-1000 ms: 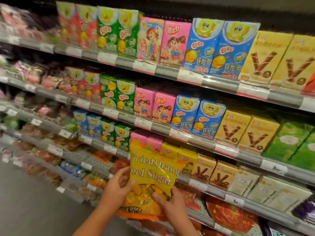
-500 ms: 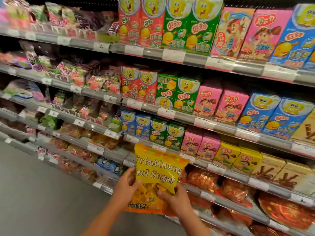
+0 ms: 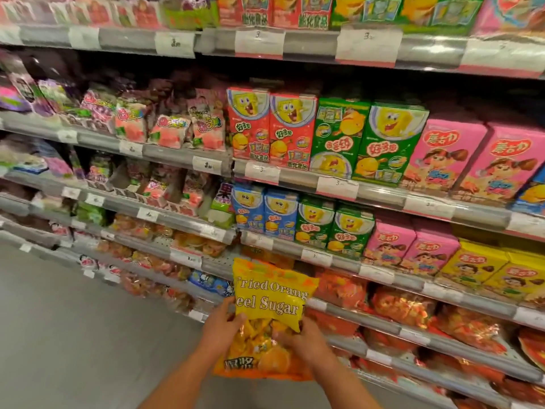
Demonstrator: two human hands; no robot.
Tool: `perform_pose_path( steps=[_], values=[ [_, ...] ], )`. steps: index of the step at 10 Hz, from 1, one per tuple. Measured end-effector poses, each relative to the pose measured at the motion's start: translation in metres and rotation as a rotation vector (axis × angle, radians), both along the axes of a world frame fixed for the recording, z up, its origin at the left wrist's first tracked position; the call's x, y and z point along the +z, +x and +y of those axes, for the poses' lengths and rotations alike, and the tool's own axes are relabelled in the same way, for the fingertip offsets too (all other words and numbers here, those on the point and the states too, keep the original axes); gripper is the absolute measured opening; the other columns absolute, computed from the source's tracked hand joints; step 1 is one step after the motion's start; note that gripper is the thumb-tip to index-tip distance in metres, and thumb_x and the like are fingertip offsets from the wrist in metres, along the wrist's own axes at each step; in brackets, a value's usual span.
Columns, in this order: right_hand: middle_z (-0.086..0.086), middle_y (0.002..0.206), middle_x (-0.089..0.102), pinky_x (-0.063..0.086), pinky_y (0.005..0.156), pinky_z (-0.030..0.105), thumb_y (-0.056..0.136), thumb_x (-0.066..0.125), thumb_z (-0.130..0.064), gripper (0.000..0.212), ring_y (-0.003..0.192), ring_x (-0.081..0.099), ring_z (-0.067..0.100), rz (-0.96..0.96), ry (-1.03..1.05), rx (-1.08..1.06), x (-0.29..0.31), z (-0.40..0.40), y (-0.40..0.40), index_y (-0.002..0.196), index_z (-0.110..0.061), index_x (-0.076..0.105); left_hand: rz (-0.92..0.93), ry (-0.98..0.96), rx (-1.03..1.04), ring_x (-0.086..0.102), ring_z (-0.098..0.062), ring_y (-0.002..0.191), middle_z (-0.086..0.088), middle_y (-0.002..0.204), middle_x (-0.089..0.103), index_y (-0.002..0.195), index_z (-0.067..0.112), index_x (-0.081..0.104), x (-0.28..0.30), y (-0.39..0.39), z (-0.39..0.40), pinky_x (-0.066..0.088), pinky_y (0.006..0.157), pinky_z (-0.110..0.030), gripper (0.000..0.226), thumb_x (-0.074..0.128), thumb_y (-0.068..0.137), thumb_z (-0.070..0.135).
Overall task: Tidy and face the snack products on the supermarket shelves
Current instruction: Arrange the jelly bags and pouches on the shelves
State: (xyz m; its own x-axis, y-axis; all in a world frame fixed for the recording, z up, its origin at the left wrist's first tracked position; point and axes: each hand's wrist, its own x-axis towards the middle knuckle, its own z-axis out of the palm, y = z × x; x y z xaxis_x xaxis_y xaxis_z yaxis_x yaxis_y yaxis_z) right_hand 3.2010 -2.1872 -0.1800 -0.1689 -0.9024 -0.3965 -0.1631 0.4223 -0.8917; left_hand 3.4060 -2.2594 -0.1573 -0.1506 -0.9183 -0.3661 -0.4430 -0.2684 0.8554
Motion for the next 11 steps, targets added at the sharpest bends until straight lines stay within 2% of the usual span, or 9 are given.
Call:
perform_pose_path(
  steps=[2, 3, 4, 6, 7, 8, 9, 10, 11],
  values=[
    [-0.013, 0.095, 0.078, 0.059, 0.078, 0.031, 0.073, 0.09, -0.019, 0.04, 0.088, 0.074, 0.008, -0.114, 0.11, -0.095, -0.032, -0.07, 0.014, 0.108, -0.023, 0.071, -0.047, 0.086, 0.009, 0.067, -0.025, 0.105, 0.0, 0.126, 0.064, 0.135, 0.03, 0.054, -0.016, 0.004, -0.072, 0.056, 0.094, -0.049, 0.043, 0.067, 0.096, 0.017],
    [-0.005, 0.1, 0.079, 0.061, 0.083, 0.038, 0.069, 0.091, -0.019, 0.052, 0.092, 0.075, 0.015, -0.1, 0.108, -0.144, -0.041, -0.101, 0.002, 0.117, -0.015, 0.07, -0.036, 0.073, -0.056, 0.068, -0.026, 0.109, 0.003, 0.117, 0.071, 0.125, 0.035, 0.061, -0.022, -0.01, -0.11, 0.055, 0.096, -0.045, 0.037, 0.068, 0.094, 0.014],
    [0.003, 0.102, 0.078, 0.055, 0.094, 0.053, 0.065, 0.091, -0.03, 0.05, 0.099, 0.073, 0.026, 0.002, 0.108, -0.173, -0.05, -0.136, -0.014, 0.11, -0.018, 0.074, -0.097, 0.051, -0.134, 0.061, -0.02, 0.121, 0.003, 0.133, 0.064, 0.141, 0.031, 0.055, -0.037, -0.027, -0.149, 0.047, 0.105, -0.037, 0.046, 0.064, 0.097, 0.02],
    [0.012, 0.111, 0.073, 0.053, 0.097, 0.05, 0.086, 0.08, -0.019, 0.02, 0.107, 0.067, 0.033, 0.11, 0.124, -0.31, -0.061, -0.213, -0.029, 0.103, -0.016, 0.071, 0.029, 0.08, -0.229, 0.065, -0.001, 0.104, 0.017, 0.117, 0.067, 0.139, 0.032, 0.054, -0.08, -0.047, -0.221, 0.047, 0.082, -0.012, 0.046, 0.059, 0.098, 0.014],
    [0.021, 0.131, 0.063, 0.049, 0.104, 0.049, 0.099, 0.062, -0.015, 0.03, 0.123, 0.059, 0.039, 0.012, 0.301, -0.389, -0.077, -0.239, -0.035, 0.126, -0.002, 0.064, 0.016, 0.048, -0.22, 0.066, -0.021, 0.104, -0.003, 0.115, 0.069, 0.131, 0.034, 0.044, -0.104, -0.052, -0.256, 0.049, 0.084, -0.024, 0.043, 0.062, 0.097, 0.013],
    [0.022, 0.139, 0.057, 0.048, 0.101, 0.044, 0.101, 0.057, -0.011, 0.038, 0.129, 0.055, 0.039, 0.023, 0.351, -0.381, -0.1, -0.249, -0.036, 0.135, 0.006, 0.055, -0.072, 0.072, -0.293, 0.059, -0.03, 0.121, -0.012, 0.137, 0.058, 0.147, 0.013, 0.044, -0.128, -0.055, -0.282, 0.047, 0.102, -0.034, 0.055, 0.064, 0.097, 0.023],
    [0.021, 0.125, 0.065, 0.052, 0.1, 0.046, 0.097, 0.066, -0.02, 0.036, 0.119, 0.062, 0.038, 0.053, 0.281, -0.424, -0.122, -0.253, -0.022, 0.125, 0.003, 0.064, -0.107, 0.01, -0.44, 0.063, -0.005, 0.087, -0.005, 0.098, 0.064, 0.142, -0.01, 0.041, -0.158, -0.053, -0.277, 0.052, 0.077, -0.019, 0.053, 0.062, 0.097, 0.009],
    [0.022, 0.11, 0.072, 0.052, 0.099, 0.055, 0.093, 0.073, -0.016, 0.027, 0.11, 0.067, 0.04, 0.099, 0.168, -0.444, -0.126, -0.252, -0.017, 0.11, 0.005, 0.071, -0.126, -0.084, -0.483, 0.063, -0.012, 0.079, -0.004, 0.09, 0.061, 0.133, 0.005, 0.047, -0.171, -0.051, -0.27, 0.05, 0.07, -0.027, 0.045, 0.064, 0.095, 0.02],
    [0.013, 0.11, 0.075, 0.053, 0.099, 0.051, 0.089, 0.077, -0.013, 0.024, 0.107, 0.07, 0.03, 0.159, 0.093, -0.387, -0.12, -0.245, -0.017, 0.112, -0.007, 0.073, -0.092, -0.059, -0.567, 0.067, -0.014, 0.091, 0.003, 0.102, 0.068, 0.136, 0.024, 0.046, -0.165, -0.047, -0.275, 0.057, 0.084, -0.037, 0.048, 0.066, 0.093, 0.033]
  ],
)
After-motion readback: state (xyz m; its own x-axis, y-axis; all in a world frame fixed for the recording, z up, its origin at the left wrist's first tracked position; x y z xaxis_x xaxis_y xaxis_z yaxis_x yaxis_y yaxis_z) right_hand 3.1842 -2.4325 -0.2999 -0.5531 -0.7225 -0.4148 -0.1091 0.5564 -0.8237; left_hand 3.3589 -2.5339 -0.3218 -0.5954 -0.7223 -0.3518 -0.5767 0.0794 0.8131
